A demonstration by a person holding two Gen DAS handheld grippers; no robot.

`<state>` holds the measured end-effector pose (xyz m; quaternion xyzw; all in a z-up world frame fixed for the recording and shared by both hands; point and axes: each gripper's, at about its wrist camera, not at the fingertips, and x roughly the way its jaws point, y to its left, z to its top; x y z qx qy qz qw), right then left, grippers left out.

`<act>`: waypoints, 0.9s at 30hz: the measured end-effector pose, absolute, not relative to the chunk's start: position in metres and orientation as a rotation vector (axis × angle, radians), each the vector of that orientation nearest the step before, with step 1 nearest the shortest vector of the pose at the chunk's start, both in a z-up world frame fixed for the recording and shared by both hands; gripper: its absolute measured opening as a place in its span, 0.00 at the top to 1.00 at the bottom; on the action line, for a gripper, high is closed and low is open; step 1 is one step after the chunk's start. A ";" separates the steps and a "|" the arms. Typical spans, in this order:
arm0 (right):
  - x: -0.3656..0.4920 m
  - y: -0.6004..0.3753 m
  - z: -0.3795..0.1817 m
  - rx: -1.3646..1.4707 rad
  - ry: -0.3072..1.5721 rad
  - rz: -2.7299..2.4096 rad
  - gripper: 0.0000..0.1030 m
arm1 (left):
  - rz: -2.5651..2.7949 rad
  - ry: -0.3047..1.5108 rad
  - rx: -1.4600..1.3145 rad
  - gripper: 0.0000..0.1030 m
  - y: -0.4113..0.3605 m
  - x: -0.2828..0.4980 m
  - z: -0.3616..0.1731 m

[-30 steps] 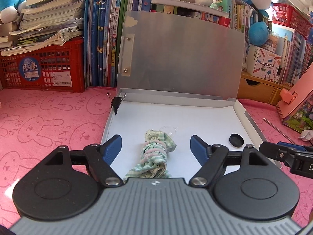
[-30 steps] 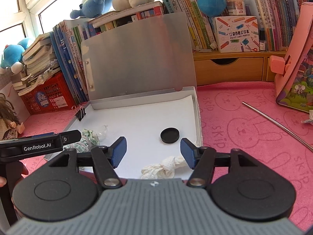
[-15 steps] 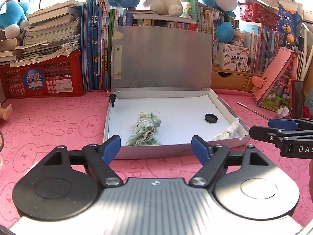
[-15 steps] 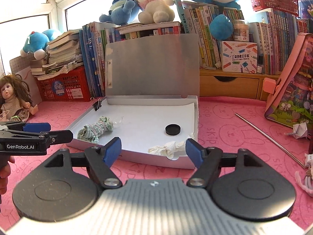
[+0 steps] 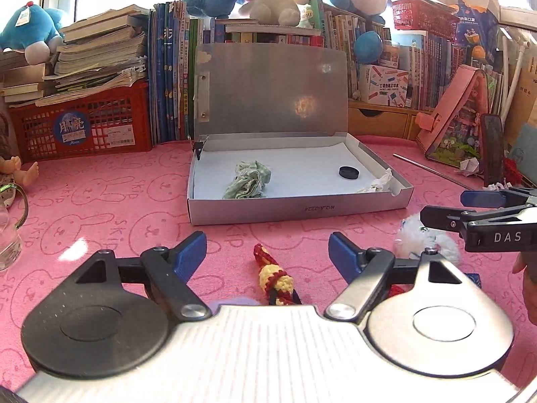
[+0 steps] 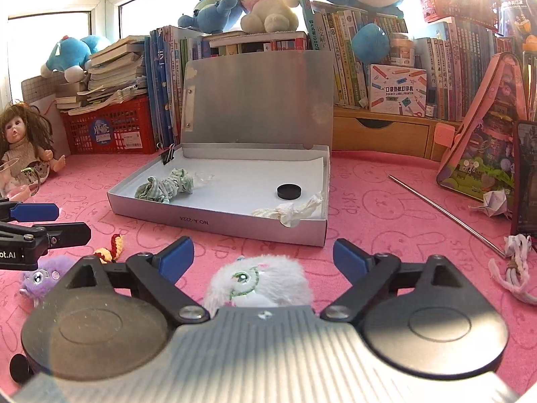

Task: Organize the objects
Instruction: 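Withdraw both tools from the box toward the purple and white plushes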

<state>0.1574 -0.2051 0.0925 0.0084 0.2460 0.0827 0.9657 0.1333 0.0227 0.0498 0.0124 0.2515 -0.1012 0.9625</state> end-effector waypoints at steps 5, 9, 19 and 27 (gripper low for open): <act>0.151 -0.206 0.079 0.000 0.478 0.115 0.00 | -0.192 0.521 0.027 0.19 0.027 0.122 0.039; 0.148 -0.201 0.073 -0.020 0.503 0.134 0.00 | -0.184 0.534 0.023 0.19 0.032 0.115 0.030; 0.157 -0.196 0.058 -0.035 0.571 0.133 0.00 | -0.145 0.548 0.040 0.17 0.036 0.106 0.012; 0.167 -0.194 0.050 -0.034 0.653 0.113 0.00 | -0.117 0.558 0.021 0.12 0.040 0.104 0.004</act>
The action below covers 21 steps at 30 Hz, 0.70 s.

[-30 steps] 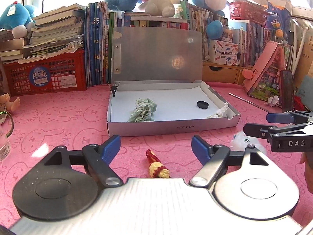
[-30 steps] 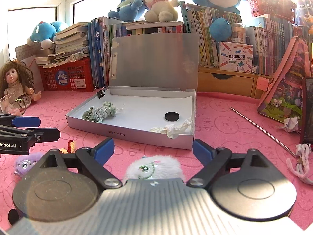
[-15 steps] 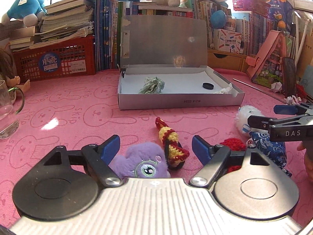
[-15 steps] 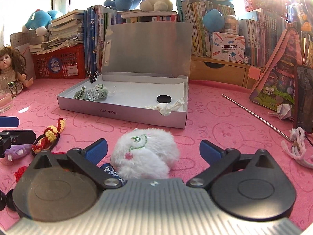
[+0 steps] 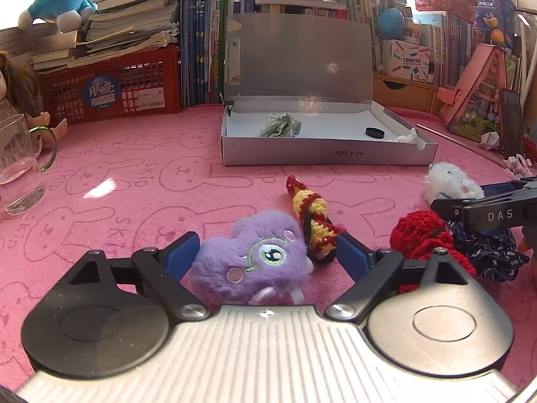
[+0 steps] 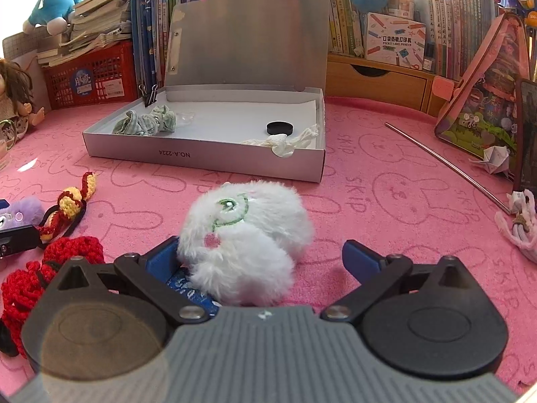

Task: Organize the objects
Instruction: 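Withdraw both tools from the box toward the purple and white plushes, then grasp the purple plush with the left tool while the right grasps the white fluffy plush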

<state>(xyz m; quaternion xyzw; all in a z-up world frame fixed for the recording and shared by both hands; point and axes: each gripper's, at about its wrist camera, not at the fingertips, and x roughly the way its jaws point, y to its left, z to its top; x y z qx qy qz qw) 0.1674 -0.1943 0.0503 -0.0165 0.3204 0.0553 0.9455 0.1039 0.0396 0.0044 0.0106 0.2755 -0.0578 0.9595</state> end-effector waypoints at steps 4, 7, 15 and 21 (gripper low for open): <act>0.171 -0.195 0.047 -0.019 0.679 0.109 0.00 | -0.108 0.585 -0.002 0.11 0.044 0.103 -0.002; 0.171 -0.195 0.047 -0.019 0.680 0.108 0.00 | -0.096 0.591 -0.026 0.11 0.047 0.104 -0.004; 0.171 -0.196 0.047 -0.019 0.680 0.109 0.00 | -0.055 0.606 0.022 0.08 0.039 0.107 -0.007; 0.171 -0.196 0.048 -0.018 0.680 0.109 0.00 | -0.008 0.627 0.012 0.00 0.041 0.111 -0.008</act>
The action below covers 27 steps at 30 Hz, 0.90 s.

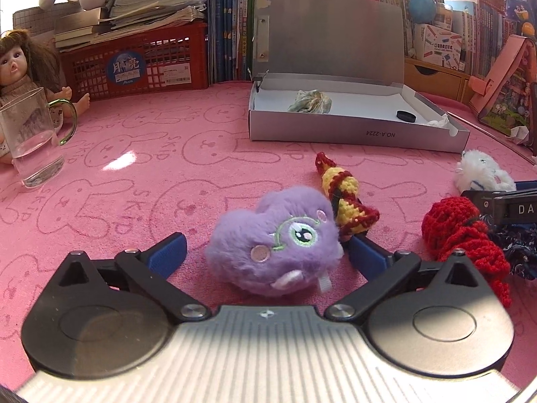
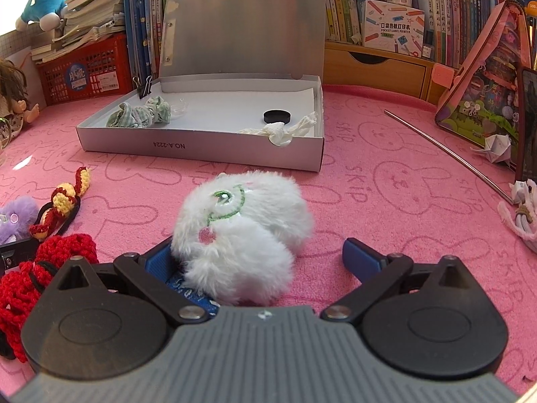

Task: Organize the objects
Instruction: 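Grasp the purple plush with the left tool while the right grasps the white fluffy plush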

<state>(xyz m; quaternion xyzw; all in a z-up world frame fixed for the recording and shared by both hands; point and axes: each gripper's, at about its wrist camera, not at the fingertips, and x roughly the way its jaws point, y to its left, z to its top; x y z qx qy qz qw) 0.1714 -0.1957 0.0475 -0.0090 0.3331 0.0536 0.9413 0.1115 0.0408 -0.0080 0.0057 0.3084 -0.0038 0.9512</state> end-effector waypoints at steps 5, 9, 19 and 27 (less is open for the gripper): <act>0.171 -0.195 0.047 -0.019 0.679 0.108 0.00 | 0.006 0.629 0.010 0.00 0.040 0.112 -0.008; 0.172 -0.196 0.046 -0.018 0.681 0.104 0.00 | 0.020 0.636 0.010 0.00 0.038 0.112 -0.008; 0.168 -0.194 0.047 -0.030 0.665 0.143 0.05 | -0.011 0.646 0.001 0.07 0.042 0.111 -0.004; 0.160 -0.185 0.058 -0.062 0.616 0.159 0.27 | -0.021 0.651 -0.018 0.34 0.045 0.108 0.004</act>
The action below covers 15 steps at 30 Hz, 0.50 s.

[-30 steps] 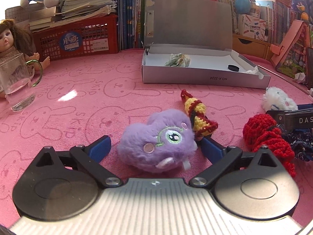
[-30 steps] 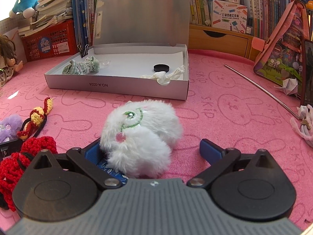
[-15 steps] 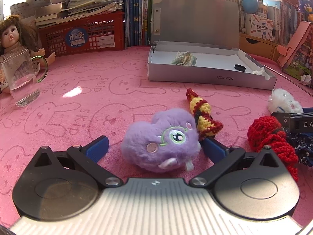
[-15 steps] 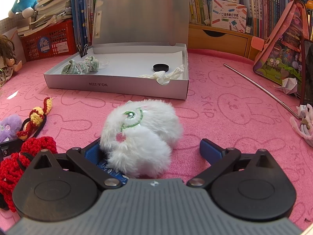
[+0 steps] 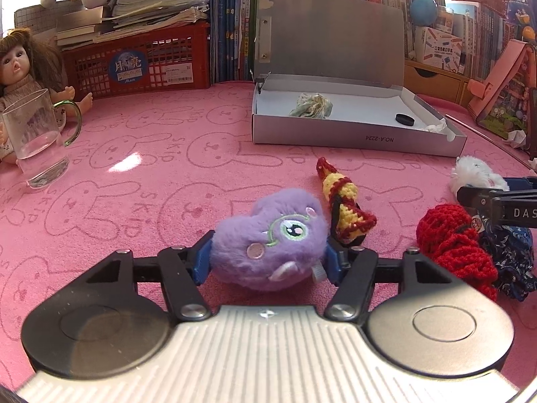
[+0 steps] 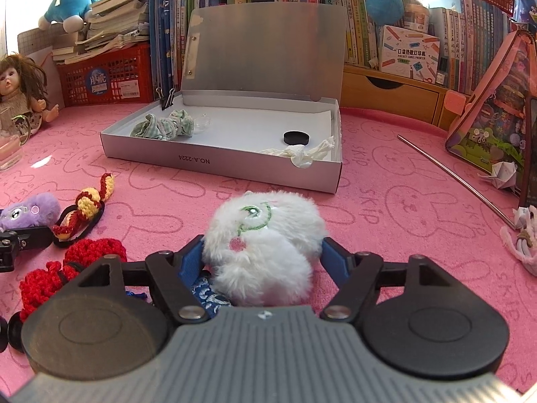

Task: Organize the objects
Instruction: 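Grasp the purple plush with the left tool while the right grasps the white fluffy plush, then carry the purple and white plushes with both tools over the white box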

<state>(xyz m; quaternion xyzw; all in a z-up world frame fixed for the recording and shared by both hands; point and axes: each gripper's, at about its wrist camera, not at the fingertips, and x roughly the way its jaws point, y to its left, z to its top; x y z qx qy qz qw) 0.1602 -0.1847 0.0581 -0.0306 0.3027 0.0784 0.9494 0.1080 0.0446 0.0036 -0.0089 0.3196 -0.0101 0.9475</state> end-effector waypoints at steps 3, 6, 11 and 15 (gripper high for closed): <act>0.161 -0.186 0.064 -0.059 0.601 0.162 0.35 | -0.047 0.637 -0.030 0.34 0.044 0.107 0.008; 0.161 -0.188 0.072 -0.051 0.588 0.164 0.42 | -0.047 0.592 -0.001 0.34 0.040 0.107 0.018; 0.166 -0.190 0.083 -0.045 0.577 0.162 0.51 | -0.054 0.549 -0.012 0.34 0.041 0.119 0.038; 0.167 -0.193 0.087 -0.033 0.564 0.154 0.54 | -0.063 0.530 -0.006 0.34 0.039 0.130 0.048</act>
